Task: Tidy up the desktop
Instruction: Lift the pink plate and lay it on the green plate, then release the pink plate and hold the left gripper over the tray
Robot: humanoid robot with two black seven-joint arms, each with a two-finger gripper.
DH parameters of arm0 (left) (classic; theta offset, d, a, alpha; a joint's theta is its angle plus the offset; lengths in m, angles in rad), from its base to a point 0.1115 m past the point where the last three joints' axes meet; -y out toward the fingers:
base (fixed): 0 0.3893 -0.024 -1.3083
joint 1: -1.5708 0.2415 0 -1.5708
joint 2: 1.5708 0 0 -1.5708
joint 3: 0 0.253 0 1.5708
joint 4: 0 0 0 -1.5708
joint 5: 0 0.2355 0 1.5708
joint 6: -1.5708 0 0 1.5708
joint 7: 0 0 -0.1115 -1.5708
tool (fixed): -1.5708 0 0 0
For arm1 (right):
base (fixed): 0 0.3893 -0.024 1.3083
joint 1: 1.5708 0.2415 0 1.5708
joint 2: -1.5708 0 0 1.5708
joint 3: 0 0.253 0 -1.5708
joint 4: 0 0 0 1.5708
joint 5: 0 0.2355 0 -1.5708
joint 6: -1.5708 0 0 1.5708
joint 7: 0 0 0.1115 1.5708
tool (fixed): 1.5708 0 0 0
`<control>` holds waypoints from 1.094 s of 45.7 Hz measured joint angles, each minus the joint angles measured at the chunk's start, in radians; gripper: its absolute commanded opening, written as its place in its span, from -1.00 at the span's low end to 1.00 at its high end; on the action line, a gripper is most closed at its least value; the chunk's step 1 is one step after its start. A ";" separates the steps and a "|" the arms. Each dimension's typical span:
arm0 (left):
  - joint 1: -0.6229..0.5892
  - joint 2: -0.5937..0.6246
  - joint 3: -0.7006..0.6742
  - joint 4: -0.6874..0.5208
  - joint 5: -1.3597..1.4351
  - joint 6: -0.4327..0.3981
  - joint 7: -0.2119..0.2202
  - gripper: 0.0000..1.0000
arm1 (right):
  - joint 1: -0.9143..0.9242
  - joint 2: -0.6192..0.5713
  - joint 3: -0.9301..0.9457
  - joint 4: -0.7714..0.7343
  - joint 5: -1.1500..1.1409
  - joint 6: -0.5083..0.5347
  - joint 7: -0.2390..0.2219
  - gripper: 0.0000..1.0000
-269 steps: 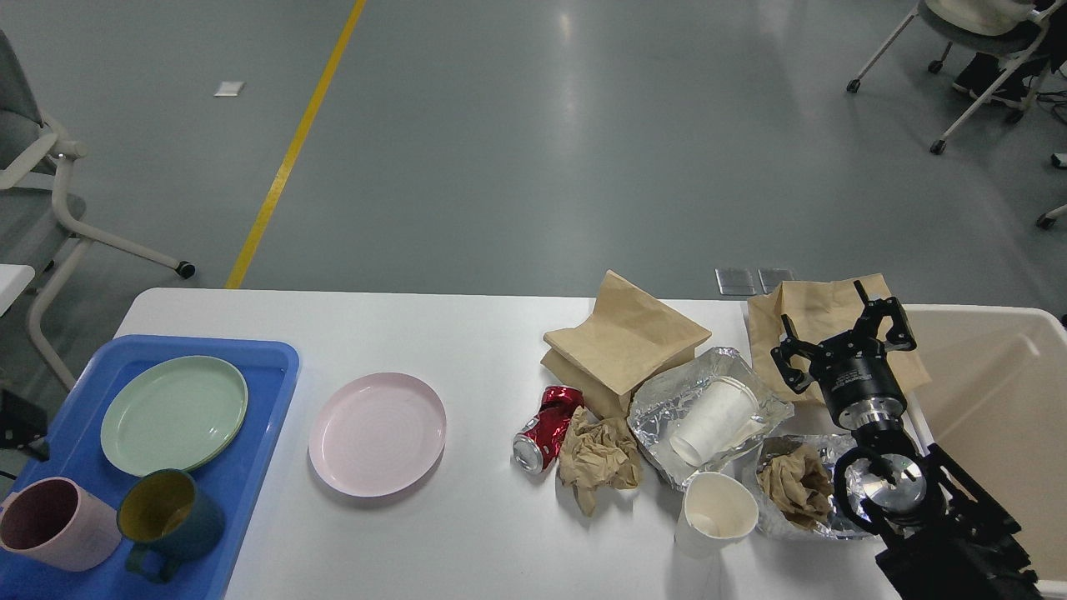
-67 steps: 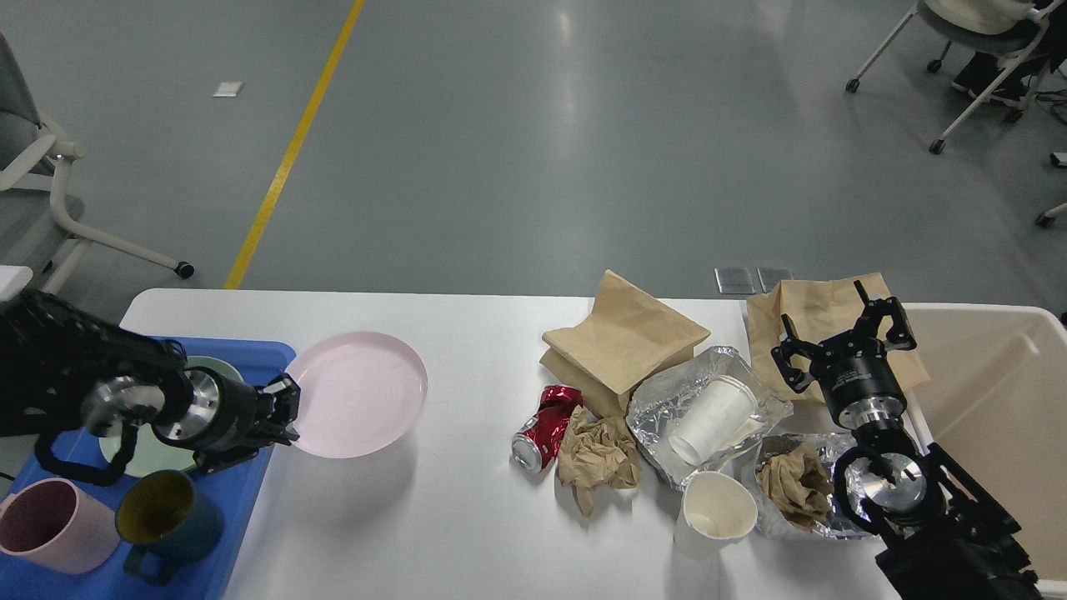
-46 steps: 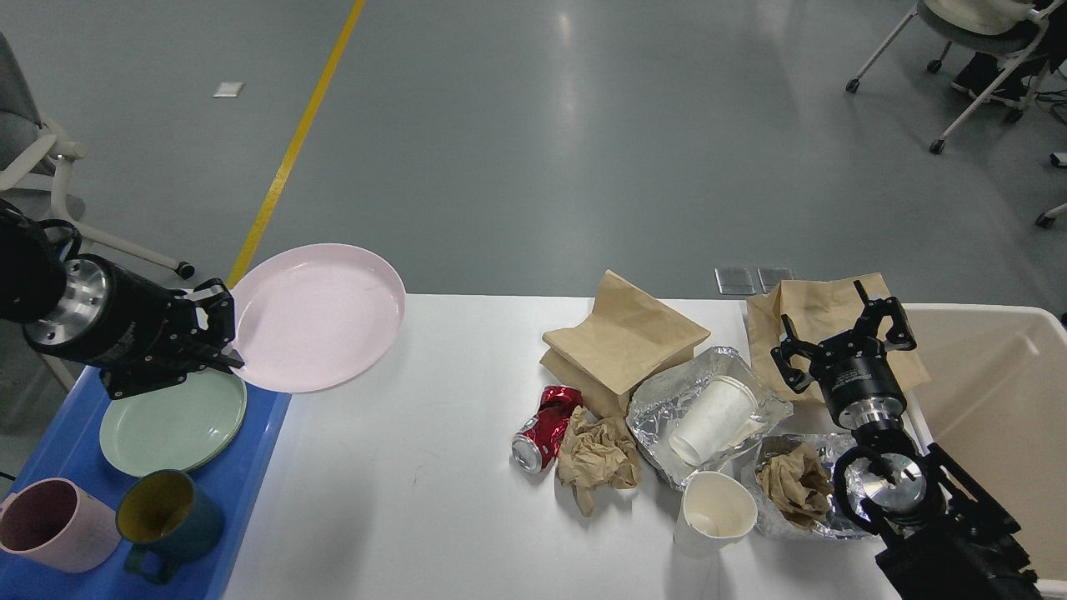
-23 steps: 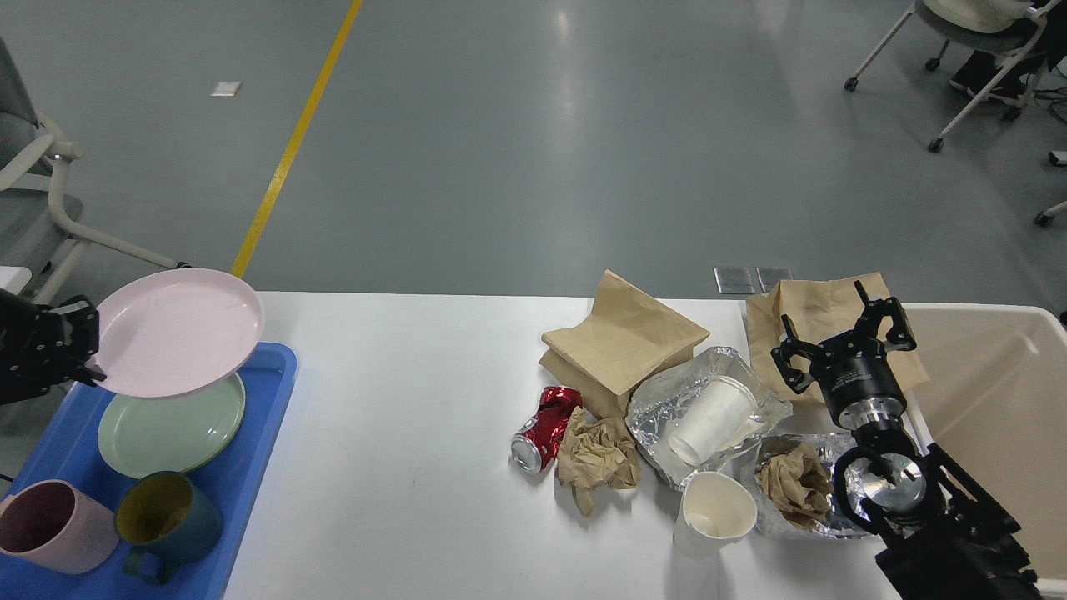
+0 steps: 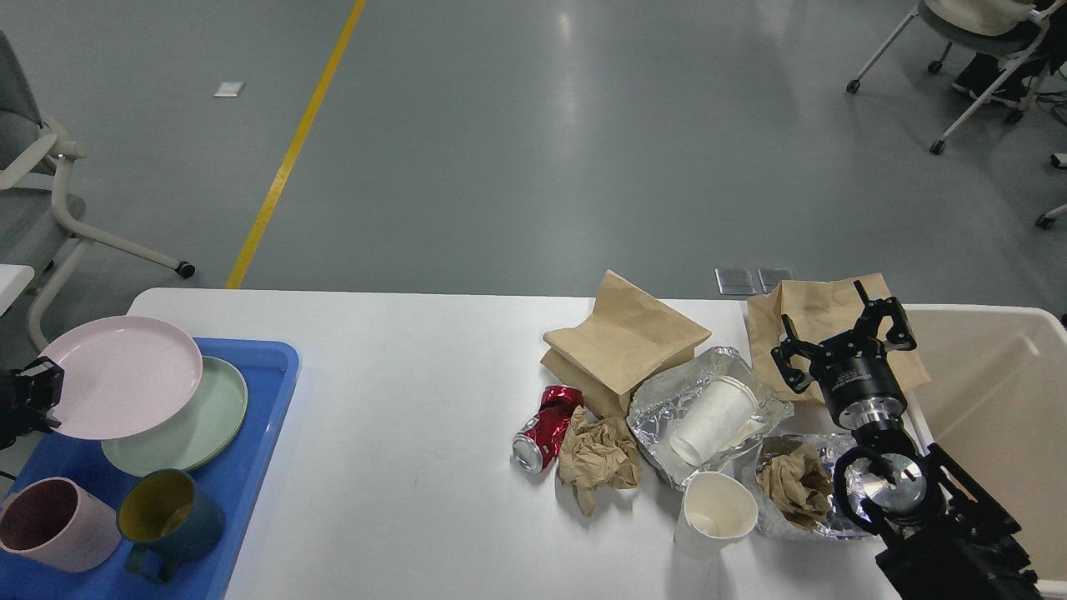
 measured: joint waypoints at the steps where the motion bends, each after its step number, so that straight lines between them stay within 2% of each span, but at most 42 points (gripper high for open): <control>1: 0.003 -0.003 -0.001 0.000 0.001 0.004 0.000 -1.00 | 0.000 0.000 0.000 0.000 0.000 0.000 0.000 1.00; 17: 0.057 -0.057 -0.034 -0.005 0.042 0.090 0.003 -1.00 | 0.000 0.000 0.000 0.000 0.000 0.000 0.000 1.00; 24: 0.066 -0.067 -0.072 -0.005 0.071 0.098 0.003 -1.00 | 0.000 0.000 0.000 0.000 0.000 0.000 0.000 1.00; 26: 0.067 -0.069 -0.080 -0.005 0.074 0.096 0.002 -0.88 | 0.000 0.000 0.000 0.000 0.000 0.000 0.000 1.00; 32: 0.079 -0.071 -0.090 -0.010 0.076 0.093 0.002 -0.32 | 0.000 0.000 0.000 0.000 0.000 0.000 0.000 1.00; 39: 0.085 -0.068 -0.091 -0.010 0.077 0.102 0.001 0.69 | 0.000 0.000 0.000 0.000 0.000 0.000 0.000 1.00; 41: 0.085 -0.064 -0.091 -0.010 0.078 0.117 0.001 0.80 | 0.000 0.000 0.000 0.000 0.000 0.000 0.000 1.00; 46: 0.076 -0.060 -0.092 -0.010 0.078 0.161 0.000 0.87 | 0.000 0.000 0.000 0.000 0.000 0.000 0.000 1.00; 50: 0.067 -0.059 -0.100 -0.010 0.079 0.164 0.000 0.90 | 0.000 0.000 0.000 0.000 0.000 0.000 0.000 1.00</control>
